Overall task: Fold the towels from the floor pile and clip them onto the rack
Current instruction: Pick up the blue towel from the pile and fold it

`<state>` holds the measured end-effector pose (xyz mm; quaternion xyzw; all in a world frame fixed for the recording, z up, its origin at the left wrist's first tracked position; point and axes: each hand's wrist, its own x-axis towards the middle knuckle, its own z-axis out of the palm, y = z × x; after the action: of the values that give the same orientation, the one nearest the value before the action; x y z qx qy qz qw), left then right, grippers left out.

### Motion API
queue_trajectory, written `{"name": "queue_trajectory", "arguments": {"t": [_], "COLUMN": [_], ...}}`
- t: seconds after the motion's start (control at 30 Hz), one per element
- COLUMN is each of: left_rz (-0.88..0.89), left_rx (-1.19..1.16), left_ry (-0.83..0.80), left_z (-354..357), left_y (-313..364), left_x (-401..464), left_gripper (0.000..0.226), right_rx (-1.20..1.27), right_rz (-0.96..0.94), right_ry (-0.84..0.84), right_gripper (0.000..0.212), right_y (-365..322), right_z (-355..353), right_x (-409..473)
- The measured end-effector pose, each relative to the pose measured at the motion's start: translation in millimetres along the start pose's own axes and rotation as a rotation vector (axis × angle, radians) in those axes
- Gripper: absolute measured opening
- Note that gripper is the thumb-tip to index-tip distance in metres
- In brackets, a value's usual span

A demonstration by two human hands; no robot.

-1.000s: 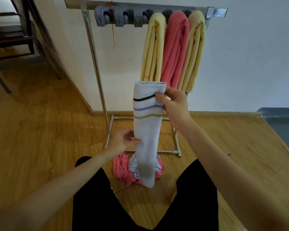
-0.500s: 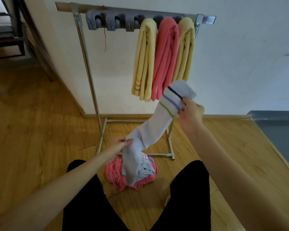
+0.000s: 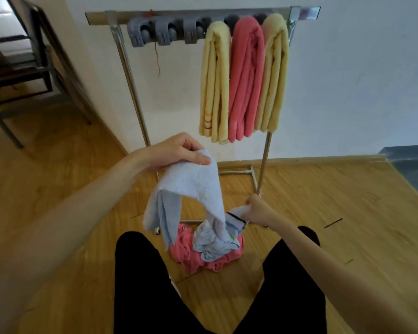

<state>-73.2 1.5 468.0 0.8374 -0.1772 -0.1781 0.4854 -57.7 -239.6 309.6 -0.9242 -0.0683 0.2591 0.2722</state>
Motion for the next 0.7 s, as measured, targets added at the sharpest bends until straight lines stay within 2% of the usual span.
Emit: {"name": "queue_trajectory", "arguments": {"t": [0.03,0.07,0.1,0.13,0.17,0.23,0.3,0.37,0.6,0.7], "left_rz": [0.006,0.006,0.0,-0.007,-0.015,-0.02,-0.034,-0.053,-0.1,-0.085], "left_rx": [0.002,0.009,0.023,0.036,0.043,0.037,0.023,0.032,0.077,-0.023], "left_ry": [-0.045,-0.083,-0.111,-0.135,-0.148,-0.137,-0.123,-0.115,-0.01,-0.036], "left_z": [-1,-1,-1,0,-1,-1,-3,-7,-23,-33], "left_y": [4,7,10,11,10,7,4,0,-22,-32], "left_x": [0,-1,-2,-2,-2,-2,-3,-4,-14,-23], "left_gripper": [0.019,0.021,0.021,0.02,0.019,0.019,0.018,0.018,0.022,0.032], "right_rx": [-0.051,0.04,0.262,0.505,0.726,0.945,0.87,0.76,0.664,0.631], "right_rz": [-0.066,-0.159,-0.265,-0.351,-0.417,-0.519,-0.628,-0.642,-0.571,-0.574], "right_ry": [0.06,0.145,0.207,0.181,0.071,-0.217,-0.404,-0.48,-0.438,-0.383], "right_gripper": [0.037,0.038,0.035,0.032,0.034,0.048,0.056,0.054,0.039,0.027], "right_y": [-6,-15,-25,-36,-46,-59,-70,-73,-69,-65], "right_z": [-1,-4,-7,-14,-20,-31,-38,-37,-65,-87], "right_x": [0,-3,-4,-7,-10,-14,-20,-18,-23,-24]}}
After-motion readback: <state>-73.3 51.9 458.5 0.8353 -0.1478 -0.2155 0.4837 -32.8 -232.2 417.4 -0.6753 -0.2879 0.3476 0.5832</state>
